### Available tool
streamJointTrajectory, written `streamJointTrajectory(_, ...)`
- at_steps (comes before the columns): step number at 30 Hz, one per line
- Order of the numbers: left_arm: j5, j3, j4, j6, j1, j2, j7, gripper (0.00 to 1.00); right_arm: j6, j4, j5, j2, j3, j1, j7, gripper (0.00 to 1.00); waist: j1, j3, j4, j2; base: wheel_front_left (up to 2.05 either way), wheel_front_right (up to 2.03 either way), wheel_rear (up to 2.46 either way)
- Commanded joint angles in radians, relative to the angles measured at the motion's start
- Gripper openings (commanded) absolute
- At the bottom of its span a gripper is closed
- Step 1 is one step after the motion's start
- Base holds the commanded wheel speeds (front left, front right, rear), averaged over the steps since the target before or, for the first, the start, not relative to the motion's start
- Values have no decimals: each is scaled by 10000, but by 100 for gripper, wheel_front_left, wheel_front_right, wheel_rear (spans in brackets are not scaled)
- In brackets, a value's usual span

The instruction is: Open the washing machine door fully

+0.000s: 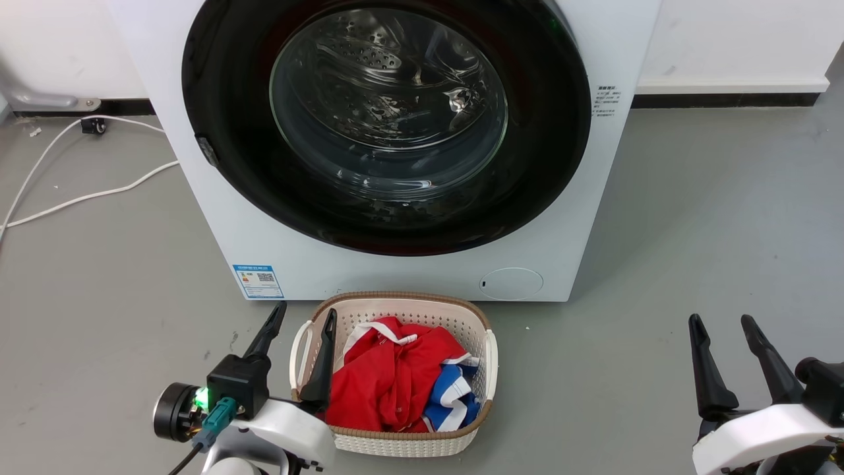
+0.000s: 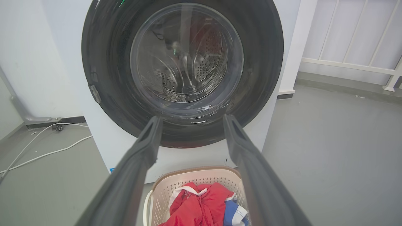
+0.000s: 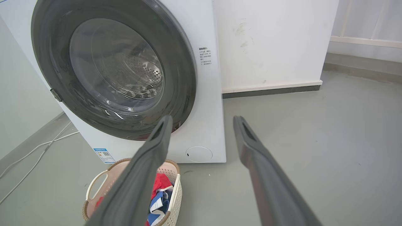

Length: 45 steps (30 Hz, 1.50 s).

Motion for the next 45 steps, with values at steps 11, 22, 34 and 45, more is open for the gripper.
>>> streamJointTrajectory(11, 260, 91, 281, -35, -30, -113, -262, 100, 26, -83, -533, 50, 12, 123, -188, 100, 0, 3, -8, 0, 0, 0, 0)
streamJointTrajectory(22, 258, 134, 456, 71, -53, -169, -351, 100, 26, 0, -668, 56, 34, 139, -205, 100, 0, -11, 4, 0, 0, 0, 0)
streamJointTrajectory(34, -18, 182, 582, 121, -65, -137, -349, 100, 26, 104, -468, 55, 28, 122, -112, 47, 0, -39, 39, 0, 0, 0, 0)
streamJointTrajectory(45, -46, 102, 612, 248, -99, -112, -350, 100, 26, 170, 764, 53, -90, 54, -118, 0, 0, -66, 59, 0, 0, 0, 0)
